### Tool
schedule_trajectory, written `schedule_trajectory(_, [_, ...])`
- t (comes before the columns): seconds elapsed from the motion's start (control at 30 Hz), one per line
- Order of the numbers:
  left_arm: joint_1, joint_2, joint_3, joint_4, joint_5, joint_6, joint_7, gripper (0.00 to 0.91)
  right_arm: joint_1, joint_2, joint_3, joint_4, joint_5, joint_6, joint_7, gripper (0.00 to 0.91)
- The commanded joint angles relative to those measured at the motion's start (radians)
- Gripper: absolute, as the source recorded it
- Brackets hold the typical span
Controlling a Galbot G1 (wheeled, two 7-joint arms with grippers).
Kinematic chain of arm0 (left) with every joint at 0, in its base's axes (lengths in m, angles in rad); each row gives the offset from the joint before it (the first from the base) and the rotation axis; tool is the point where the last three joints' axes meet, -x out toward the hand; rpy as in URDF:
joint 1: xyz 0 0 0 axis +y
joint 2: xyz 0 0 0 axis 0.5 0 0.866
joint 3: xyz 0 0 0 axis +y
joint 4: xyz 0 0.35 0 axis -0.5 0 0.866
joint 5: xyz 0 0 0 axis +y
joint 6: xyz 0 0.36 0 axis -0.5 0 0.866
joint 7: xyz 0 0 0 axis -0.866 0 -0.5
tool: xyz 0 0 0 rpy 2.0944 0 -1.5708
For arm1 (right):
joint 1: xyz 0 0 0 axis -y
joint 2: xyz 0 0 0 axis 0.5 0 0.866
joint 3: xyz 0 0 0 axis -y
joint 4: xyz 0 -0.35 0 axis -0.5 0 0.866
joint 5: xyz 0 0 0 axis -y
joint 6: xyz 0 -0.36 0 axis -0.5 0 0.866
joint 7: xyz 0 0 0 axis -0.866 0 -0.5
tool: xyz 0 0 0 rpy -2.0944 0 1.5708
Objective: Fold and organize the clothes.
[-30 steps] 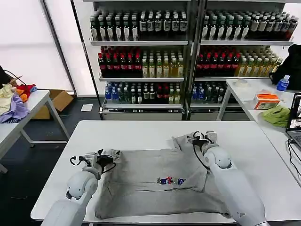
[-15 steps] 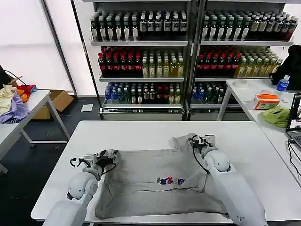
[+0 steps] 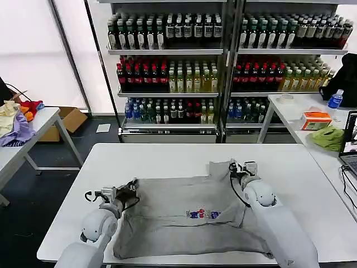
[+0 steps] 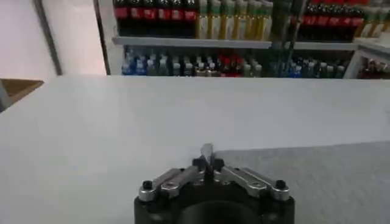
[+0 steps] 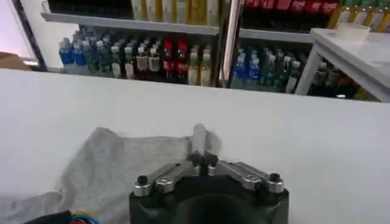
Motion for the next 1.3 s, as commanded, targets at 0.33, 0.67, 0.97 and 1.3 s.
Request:
schedule_trajectory(0.33, [0.033, -0.005, -0.008, -0.11, -0.042, -0.149, 0.052, 0.0, -0.047, 0.013, 0.081, 0.164, 0.017, 0.015, -0.003, 0.0])
schedule_trajectory(0.67, [0.073, 0.016, -0.03, -0.193, -0.042, -0.143, 0.045, 0.0, -0.138, 0.005, 0.116, 0.357, 0.028, 0.004, 0.02, 0.0])
schedule_trajectory(0.97, [0.139, 0.037, -0.043, -0.256, -0.042, -0.124, 0.043, 0.0, -0.243, 0.003, 0.142, 0.435, -0.003, 0.004, 0.033, 0.0])
schedule_trajectory(1.3, [0.289, 0.061, -0.074, -0.344, -0.036, -0.133, 0.042, 0.0, -0.45, -0.003, 0.22, 0.59, -0.033, 0.004, 0.049, 0.0])
